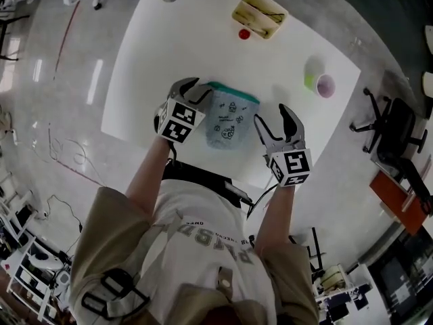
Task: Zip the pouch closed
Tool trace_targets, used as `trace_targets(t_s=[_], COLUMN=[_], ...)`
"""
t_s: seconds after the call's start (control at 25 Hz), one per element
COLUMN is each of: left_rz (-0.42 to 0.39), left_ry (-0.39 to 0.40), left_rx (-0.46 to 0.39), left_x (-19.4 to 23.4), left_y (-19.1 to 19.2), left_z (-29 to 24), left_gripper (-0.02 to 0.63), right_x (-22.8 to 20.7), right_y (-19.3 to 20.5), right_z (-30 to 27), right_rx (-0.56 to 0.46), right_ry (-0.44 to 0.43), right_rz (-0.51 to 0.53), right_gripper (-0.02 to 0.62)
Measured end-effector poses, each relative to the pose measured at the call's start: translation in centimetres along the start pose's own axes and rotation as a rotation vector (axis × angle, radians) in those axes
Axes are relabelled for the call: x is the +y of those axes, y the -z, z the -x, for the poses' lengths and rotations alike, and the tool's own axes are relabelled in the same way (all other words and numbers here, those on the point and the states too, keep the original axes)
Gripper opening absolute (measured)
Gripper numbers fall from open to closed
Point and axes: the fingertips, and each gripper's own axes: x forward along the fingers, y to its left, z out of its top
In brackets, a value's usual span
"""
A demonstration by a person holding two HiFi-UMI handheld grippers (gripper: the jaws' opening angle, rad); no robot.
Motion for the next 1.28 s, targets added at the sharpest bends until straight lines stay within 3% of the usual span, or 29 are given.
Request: trace_targets(t_s=[0.12, 0.36, 0.76, 0.92, 1.08, 1.28], left_rz=[-0.028, -0.094, -0.251, -0.272, -0.303, -0.349], left_ry=[0.004, 0.005, 0.031, 0.061, 0.089, 0.107], left_rx=[0.019, 0.028, 0.043, 0.025, 0.005, -0.001], left_x=[0.2, 0.1, -0.5, -0.9, -1.1, -1.5], left_y=[0.1, 0.0, -0.3, -0.6, -0.9, -0.9], left_z=[-0.3, -0.4, 0.7, 0.9, 1.3, 2.0], left_gripper=[0.170, 0.041, 0.026, 0.025, 0.025, 0.025], right_x=[0.2, 0.4, 0.4, 1.2, 1.7, 1.8], right_y=[-0.2, -0.7, -2.0, -3.1, -4.4, -3.6], right_z=[-0.3, -0.5, -2.7, -4.3, -6.4, -9.4], right_rx=[0.008, 0.033, 0.092, 0.100, 0.128, 0.243], right_ry=[-0.003, -0.031, -0.149, -0.198, -0.224, -0.235], right_rz=[0.018, 0.088, 0.253, 0.345, 0.481, 0.708], right_gripper=[0.284, 0.284, 0.284, 0.284, 0.284, 0.284])
